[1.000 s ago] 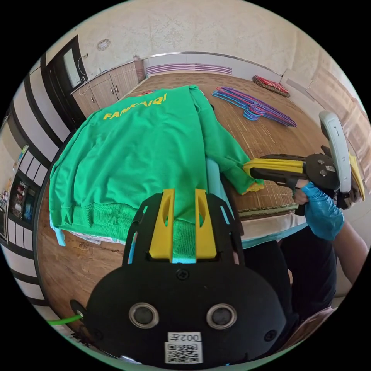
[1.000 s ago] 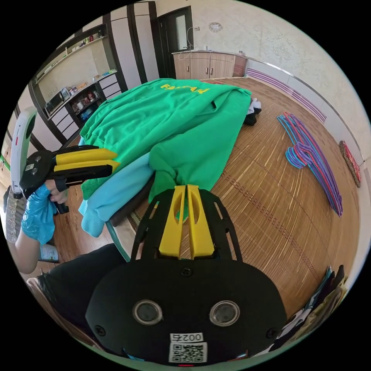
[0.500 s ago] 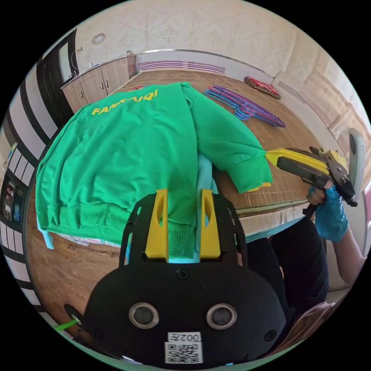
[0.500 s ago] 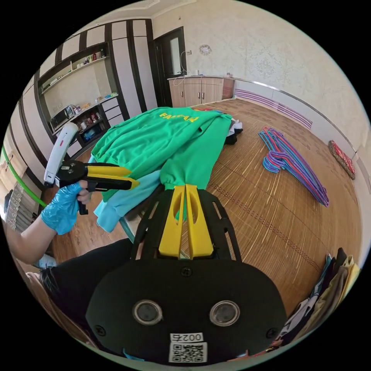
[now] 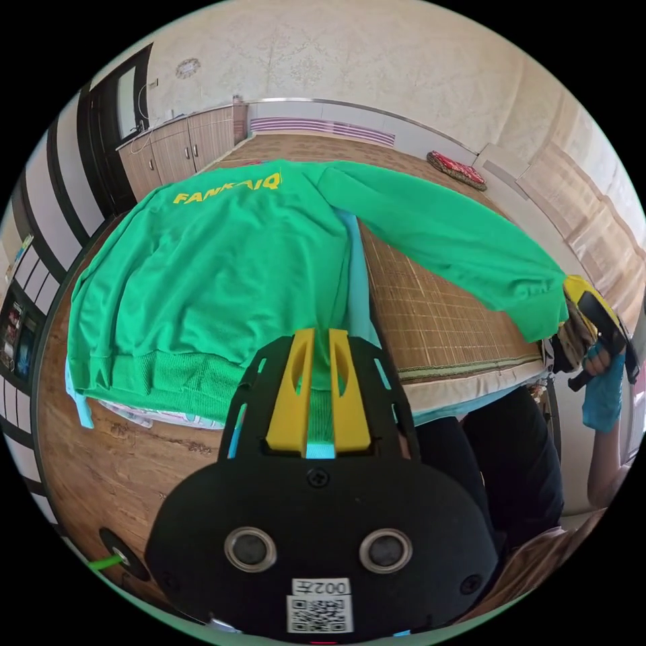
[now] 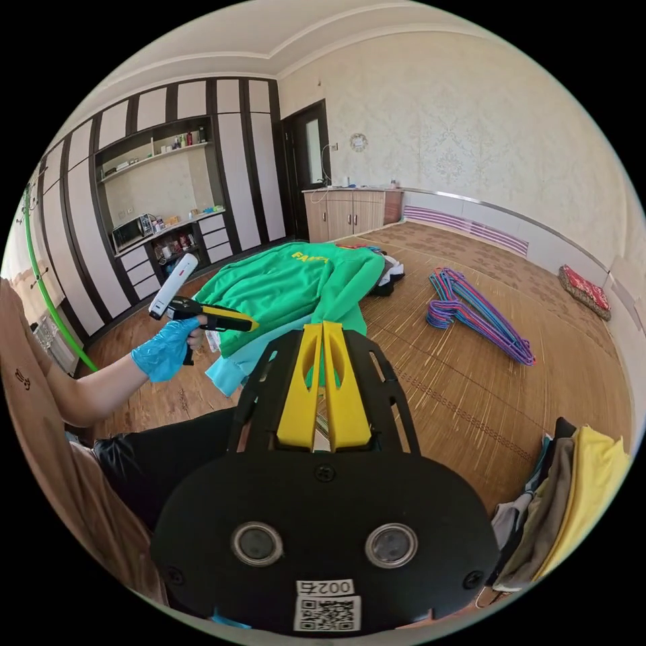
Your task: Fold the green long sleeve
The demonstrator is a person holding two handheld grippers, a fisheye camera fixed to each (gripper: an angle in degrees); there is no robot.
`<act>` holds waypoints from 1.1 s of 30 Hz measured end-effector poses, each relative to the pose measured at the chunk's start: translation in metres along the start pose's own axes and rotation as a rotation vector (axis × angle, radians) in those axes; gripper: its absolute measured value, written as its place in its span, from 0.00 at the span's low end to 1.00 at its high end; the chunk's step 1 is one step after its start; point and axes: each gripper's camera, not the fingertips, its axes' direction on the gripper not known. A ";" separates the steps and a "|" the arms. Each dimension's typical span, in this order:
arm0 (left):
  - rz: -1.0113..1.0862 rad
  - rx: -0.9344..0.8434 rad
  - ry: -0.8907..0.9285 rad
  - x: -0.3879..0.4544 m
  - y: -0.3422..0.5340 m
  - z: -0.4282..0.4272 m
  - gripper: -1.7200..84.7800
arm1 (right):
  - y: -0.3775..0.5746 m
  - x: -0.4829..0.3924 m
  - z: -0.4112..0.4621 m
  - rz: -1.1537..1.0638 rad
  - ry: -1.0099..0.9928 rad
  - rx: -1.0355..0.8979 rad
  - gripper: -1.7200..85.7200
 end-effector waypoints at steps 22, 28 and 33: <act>-0.045 0.189 -0.062 0.004 0.049 -0.060 0.01 | 0.062 -0.010 0.067 -0.009 -0.078 -0.327 0.22; -0.014 0.315 0.092 0.012 0.070 -0.116 0.01 | 0.071 -0.021 0.100 0.046 0.120 -0.501 0.20; 0.062 0.390 0.112 0.031 0.084 -0.156 0.01 | 0.084 -0.034 0.076 0.077 0.166 -0.486 0.03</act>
